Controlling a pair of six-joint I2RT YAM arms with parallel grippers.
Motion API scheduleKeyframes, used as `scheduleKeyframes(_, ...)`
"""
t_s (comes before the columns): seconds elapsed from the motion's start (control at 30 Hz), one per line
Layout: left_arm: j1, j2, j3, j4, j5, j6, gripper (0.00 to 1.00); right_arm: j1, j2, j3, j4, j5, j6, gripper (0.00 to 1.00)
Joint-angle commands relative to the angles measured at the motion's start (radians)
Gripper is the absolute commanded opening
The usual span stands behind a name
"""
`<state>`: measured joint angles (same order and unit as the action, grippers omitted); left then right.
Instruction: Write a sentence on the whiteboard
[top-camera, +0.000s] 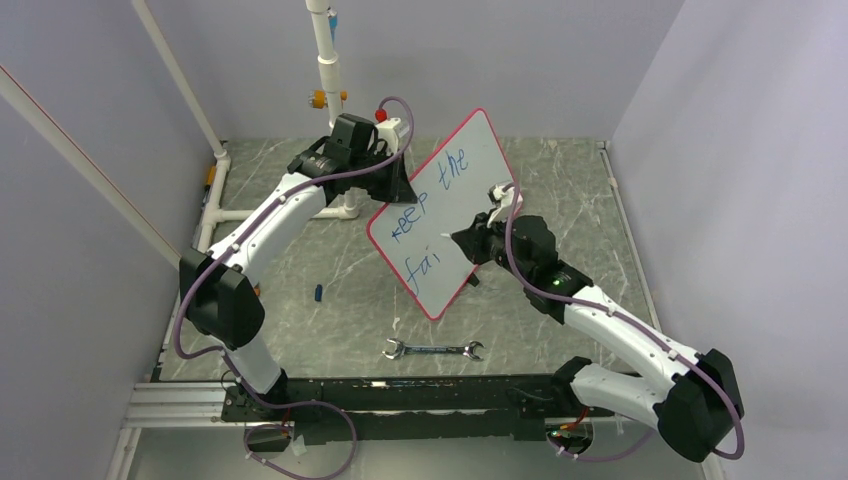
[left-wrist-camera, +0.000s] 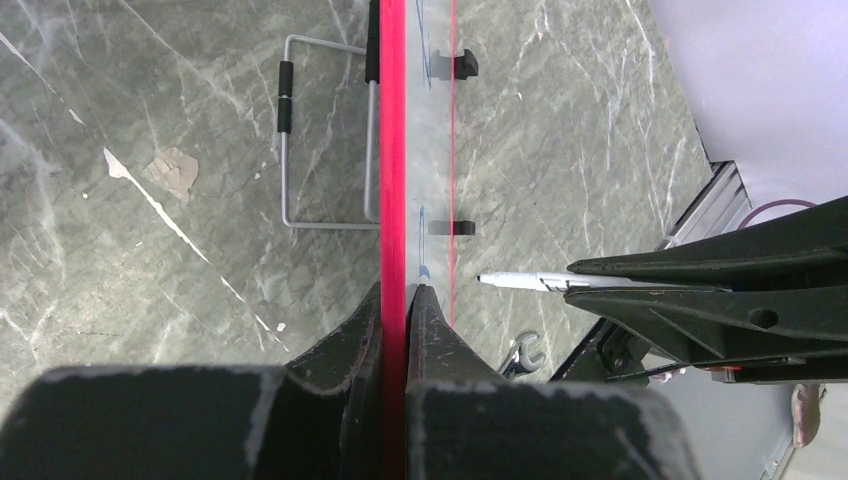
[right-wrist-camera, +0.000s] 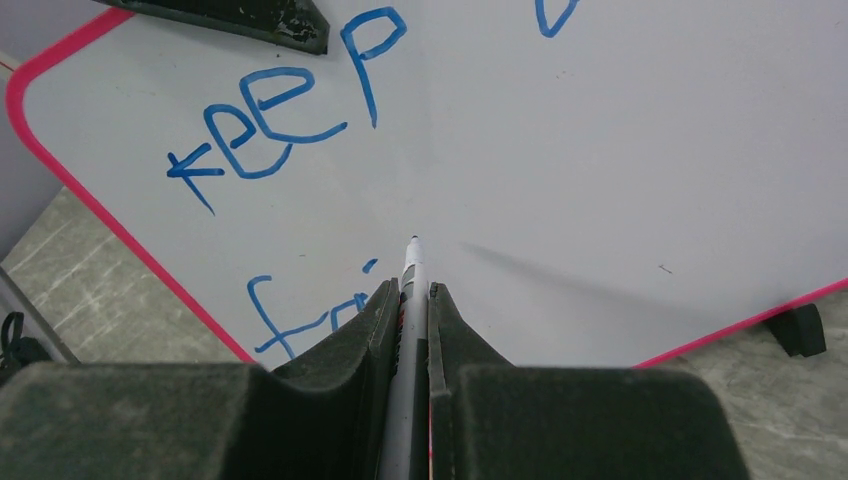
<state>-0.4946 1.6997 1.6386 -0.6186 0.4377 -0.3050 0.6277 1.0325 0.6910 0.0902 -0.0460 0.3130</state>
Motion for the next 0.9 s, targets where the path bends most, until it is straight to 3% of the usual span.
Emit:
scheduleKeyframes(0.0,-0.006,0.029,0.026,-0.041,-0.107,0.130,0.00,-0.012,0.002,0.013,0.040,-0.035,-0.016,0.00)
scheduleKeyframes(0.27,-0.010,0.035,0.032,-0.046,-0.093,0.128,0.00,-0.024,0.042,-0.014,0.104,-0.100,0.001,0.00)
scheduleKeyframes(0.87,-0.015,0.045,0.035,-0.049,-0.094,0.130,0.00,-0.043,0.117,-0.023,0.155,-0.083,0.015,0.00)
